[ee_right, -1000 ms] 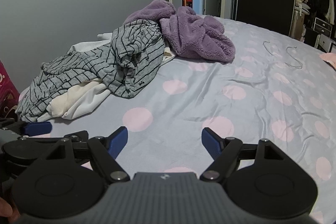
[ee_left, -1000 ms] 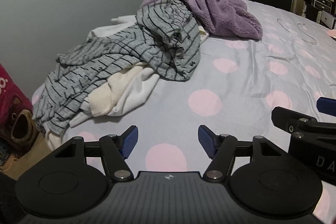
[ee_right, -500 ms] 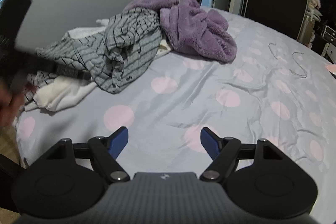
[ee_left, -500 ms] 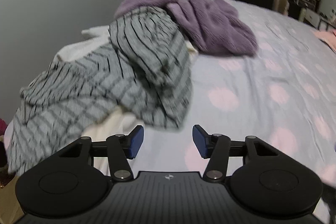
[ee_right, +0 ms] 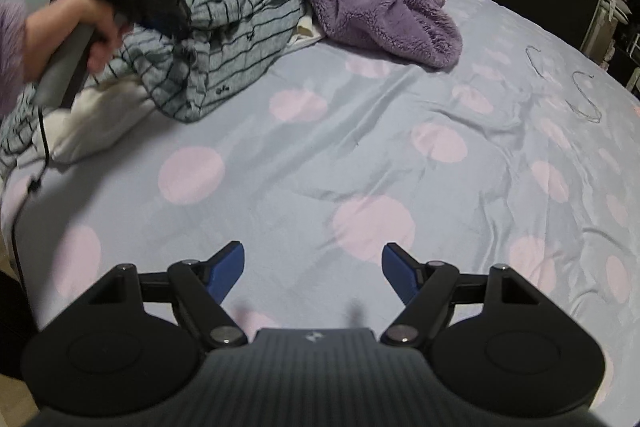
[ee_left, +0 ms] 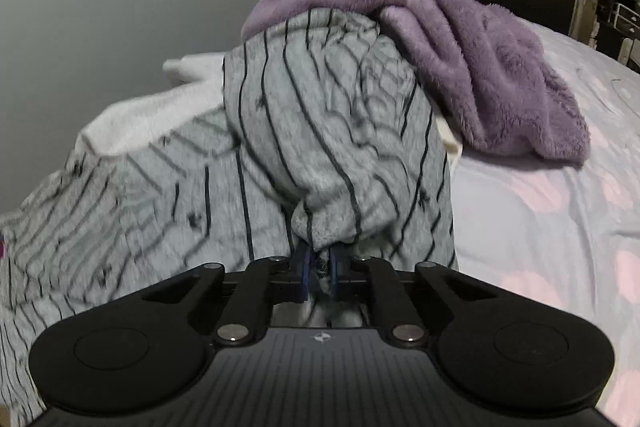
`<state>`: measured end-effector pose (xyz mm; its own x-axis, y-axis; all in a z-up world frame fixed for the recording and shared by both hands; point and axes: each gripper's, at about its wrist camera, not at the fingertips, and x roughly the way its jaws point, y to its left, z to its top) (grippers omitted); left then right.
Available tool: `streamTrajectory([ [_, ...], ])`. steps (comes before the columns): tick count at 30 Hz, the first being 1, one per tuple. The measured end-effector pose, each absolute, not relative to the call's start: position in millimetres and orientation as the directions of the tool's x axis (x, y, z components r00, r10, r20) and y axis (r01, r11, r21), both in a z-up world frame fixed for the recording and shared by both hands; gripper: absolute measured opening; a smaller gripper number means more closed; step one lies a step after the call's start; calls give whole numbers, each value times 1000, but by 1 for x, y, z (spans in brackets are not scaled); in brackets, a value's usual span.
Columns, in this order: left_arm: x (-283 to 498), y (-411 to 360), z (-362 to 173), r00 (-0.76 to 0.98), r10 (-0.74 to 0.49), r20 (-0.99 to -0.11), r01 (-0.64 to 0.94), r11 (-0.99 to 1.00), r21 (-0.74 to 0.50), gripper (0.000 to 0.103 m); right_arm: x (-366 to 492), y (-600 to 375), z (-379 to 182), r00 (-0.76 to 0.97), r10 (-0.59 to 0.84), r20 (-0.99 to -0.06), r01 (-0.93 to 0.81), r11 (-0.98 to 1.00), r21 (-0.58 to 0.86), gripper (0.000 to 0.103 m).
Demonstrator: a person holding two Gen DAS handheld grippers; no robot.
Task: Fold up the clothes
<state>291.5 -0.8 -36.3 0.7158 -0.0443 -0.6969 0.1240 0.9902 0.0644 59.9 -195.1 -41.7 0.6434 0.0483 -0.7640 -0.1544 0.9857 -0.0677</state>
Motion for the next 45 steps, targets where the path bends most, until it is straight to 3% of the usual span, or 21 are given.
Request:
streamTrajectory([
  [6,236,-37,5,791,-177,-586,363,906,216,3,59,-203,-45,627,29,-779,-119,991,-58,77],
  [17,125,-54,79,786,-328,-524,515,817,261,0,29,-196,-1,711,30,-703,-115,991,-74,77],
  [20,72,-57,90,720,-465,-515,640,733,233,0,21,-198,9,726,21,-687,-100,992,-75,77],
  [22,26,-69,94,691,-517,-505,698,658,281,0,17,-201,15,739,13,-674,-84,994,-72,77],
  [28,14,-77,86,654,-429,-623,680,695,235,1,6,-205,30,753,0,-658,-44,998,-50,77],
  [29,19,-75,84,662,-405,-631,657,719,227,5,3,-205,31,756,6,-654,-48,998,-45,78],
  [31,35,-68,80,664,-378,-644,625,754,203,32,-1,-203,33,761,11,-649,-56,997,-49,79],
  [33,48,-61,74,681,-353,-642,586,789,187,53,-3,-200,33,762,10,-648,-65,996,-61,79],
  [45,209,-41,-4,629,-242,-739,308,950,-48,57,29,-203,-2,700,-15,-714,-69,994,-89,79],
])
